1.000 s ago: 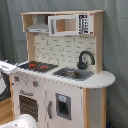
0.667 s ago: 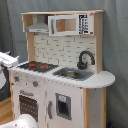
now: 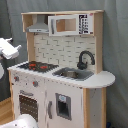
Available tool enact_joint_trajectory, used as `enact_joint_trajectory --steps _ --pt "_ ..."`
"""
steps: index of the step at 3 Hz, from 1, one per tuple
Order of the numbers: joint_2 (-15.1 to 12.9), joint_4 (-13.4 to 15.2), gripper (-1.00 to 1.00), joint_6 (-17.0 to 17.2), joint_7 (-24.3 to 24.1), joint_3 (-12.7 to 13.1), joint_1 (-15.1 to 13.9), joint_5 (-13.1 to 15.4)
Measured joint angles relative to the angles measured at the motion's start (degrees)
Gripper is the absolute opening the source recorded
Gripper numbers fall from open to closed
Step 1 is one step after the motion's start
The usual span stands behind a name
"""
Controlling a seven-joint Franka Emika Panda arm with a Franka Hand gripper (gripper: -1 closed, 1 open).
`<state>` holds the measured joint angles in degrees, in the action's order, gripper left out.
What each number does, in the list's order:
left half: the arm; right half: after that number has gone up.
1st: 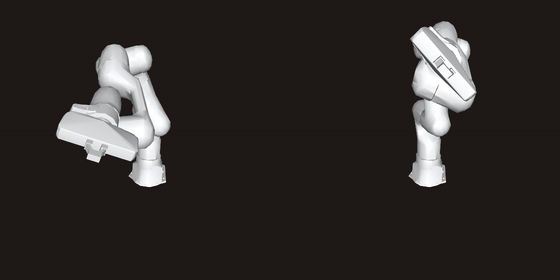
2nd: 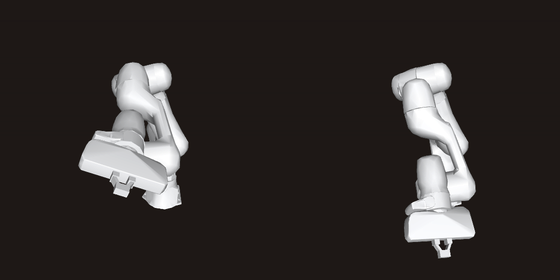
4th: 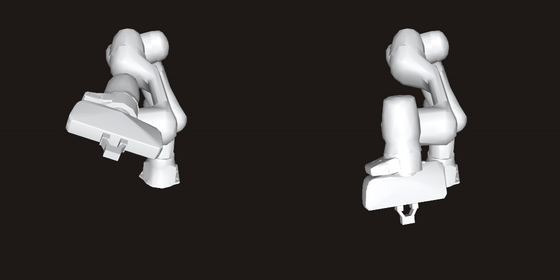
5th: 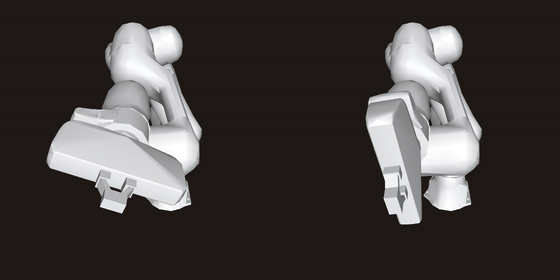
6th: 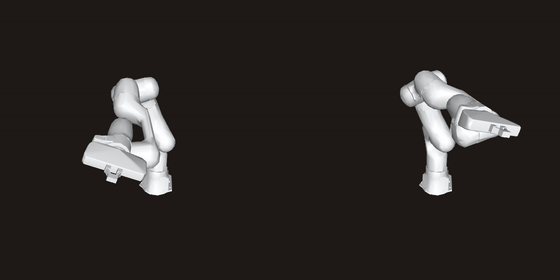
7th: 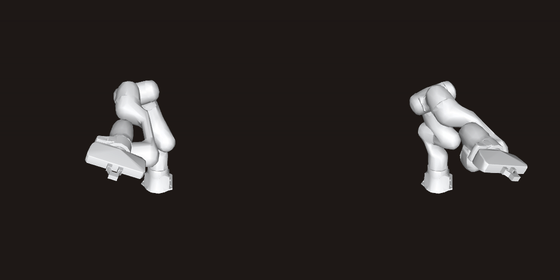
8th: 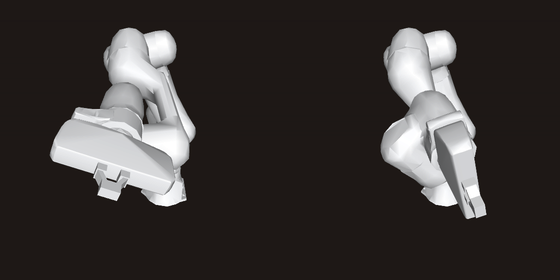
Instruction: Play with the kitchen
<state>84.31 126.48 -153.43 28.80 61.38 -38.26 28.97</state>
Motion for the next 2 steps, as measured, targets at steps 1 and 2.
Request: enact_joint_trajectory --steps 1,2 --pt "0.0 -1.7 1.00 4.6 -2.3 -3.7 0.0 0.0" --pt "0.0 -3.3 1.00 9.7 -4.8 -7.1 0.0 0.0"
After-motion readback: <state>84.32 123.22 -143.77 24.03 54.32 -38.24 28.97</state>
